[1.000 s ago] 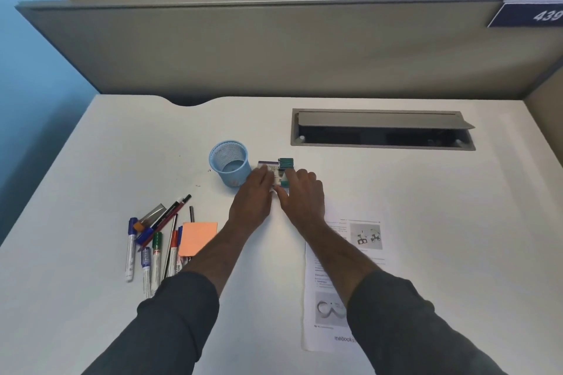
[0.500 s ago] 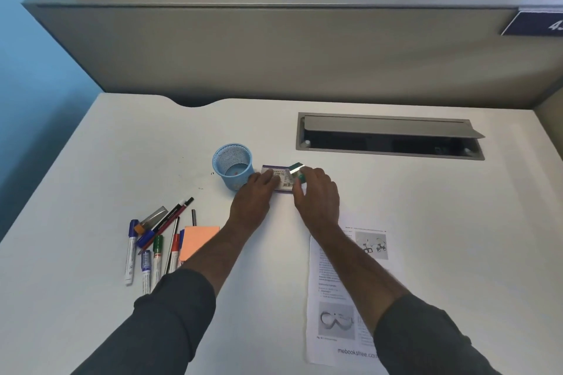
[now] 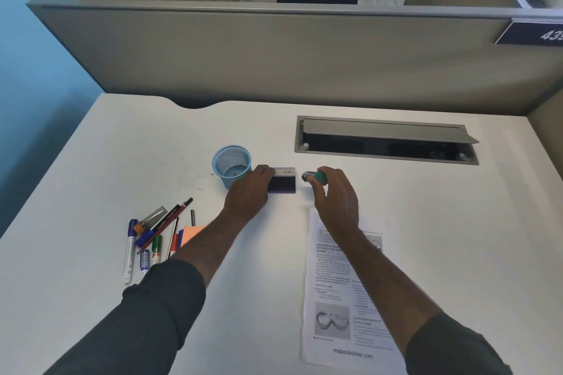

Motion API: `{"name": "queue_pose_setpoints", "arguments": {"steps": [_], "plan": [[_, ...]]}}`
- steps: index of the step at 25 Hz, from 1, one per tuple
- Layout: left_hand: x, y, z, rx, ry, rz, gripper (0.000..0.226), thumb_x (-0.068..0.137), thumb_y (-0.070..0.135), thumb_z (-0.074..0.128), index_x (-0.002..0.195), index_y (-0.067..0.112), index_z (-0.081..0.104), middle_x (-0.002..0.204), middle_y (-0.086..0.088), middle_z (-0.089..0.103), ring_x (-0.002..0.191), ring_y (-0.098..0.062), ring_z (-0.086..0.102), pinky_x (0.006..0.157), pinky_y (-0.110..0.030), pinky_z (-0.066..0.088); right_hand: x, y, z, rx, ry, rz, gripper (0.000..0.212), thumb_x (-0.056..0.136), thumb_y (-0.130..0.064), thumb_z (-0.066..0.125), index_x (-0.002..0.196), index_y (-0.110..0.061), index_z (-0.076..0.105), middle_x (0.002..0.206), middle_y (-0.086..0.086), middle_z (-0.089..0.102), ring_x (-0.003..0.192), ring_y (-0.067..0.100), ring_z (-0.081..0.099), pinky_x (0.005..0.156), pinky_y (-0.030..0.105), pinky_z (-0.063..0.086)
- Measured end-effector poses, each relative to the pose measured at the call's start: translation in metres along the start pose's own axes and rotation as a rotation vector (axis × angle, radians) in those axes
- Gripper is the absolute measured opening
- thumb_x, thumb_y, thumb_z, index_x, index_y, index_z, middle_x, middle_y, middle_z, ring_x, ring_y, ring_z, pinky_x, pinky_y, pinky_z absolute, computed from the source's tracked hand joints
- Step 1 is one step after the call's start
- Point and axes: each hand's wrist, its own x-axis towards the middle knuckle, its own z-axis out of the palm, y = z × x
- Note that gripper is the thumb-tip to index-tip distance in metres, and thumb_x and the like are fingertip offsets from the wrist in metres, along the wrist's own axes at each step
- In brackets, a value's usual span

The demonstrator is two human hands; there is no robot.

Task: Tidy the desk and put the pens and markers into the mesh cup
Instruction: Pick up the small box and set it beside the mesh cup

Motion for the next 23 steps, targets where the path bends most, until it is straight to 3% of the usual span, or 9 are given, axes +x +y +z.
{"name": "queue_pose_setpoints", "arguments": {"steps": [12, 17, 23], "plan": [[0.022, -0.002, -0.003, -0.098, 0.017, -0.092, 0.034, 0.084, -0.001, 0.05, 0.114, 0.011, 0.063, 0.113, -0.009, 0.067, 0.095, -0.034, 0.066, 0.072, -0.046, 0.056, 0.036, -0.013, 0.021, -0.049, -0.398, -0.11, 0.02, 0.094, -0.025, 0.064, 0.107, -0.01, 0.063, 0.101, 0.009, 0.066, 0.089, 0.026, 0.059, 0.079, 0.038, 0.05], [0.036, -0.001, -0.014, -0.044, -0.047, -0.088, 0.027, 0.08, -0.001, 0.05, 0.098, 0.013, 0.063, 0.098, -0.009, 0.068, 0.09, -0.032, 0.064, 0.068, -0.041, 0.052, 0.05, -0.019, 0.027, -0.155, -0.469, -0.157, 0.017, 0.095, -0.028, 0.059, 0.1, -0.012, 0.063, 0.094, 0.007, 0.063, 0.085, 0.026, 0.057, 0.071, 0.036, 0.046], [0.052, -0.003, -0.02, 0.017, -0.073, -0.115, 0.03, 0.08, -0.003, 0.05, 0.098, 0.015, 0.067, 0.095, -0.01, 0.07, 0.091, -0.034, 0.065, 0.068, -0.039, 0.052, 0.063, -0.022, 0.038, -0.237, -0.459, -0.199, 0.017, 0.096, -0.03, 0.059, 0.093, -0.014, 0.062, 0.087, 0.005, 0.063, 0.076, 0.022, 0.055, 0.064, 0.029, 0.039]]}}
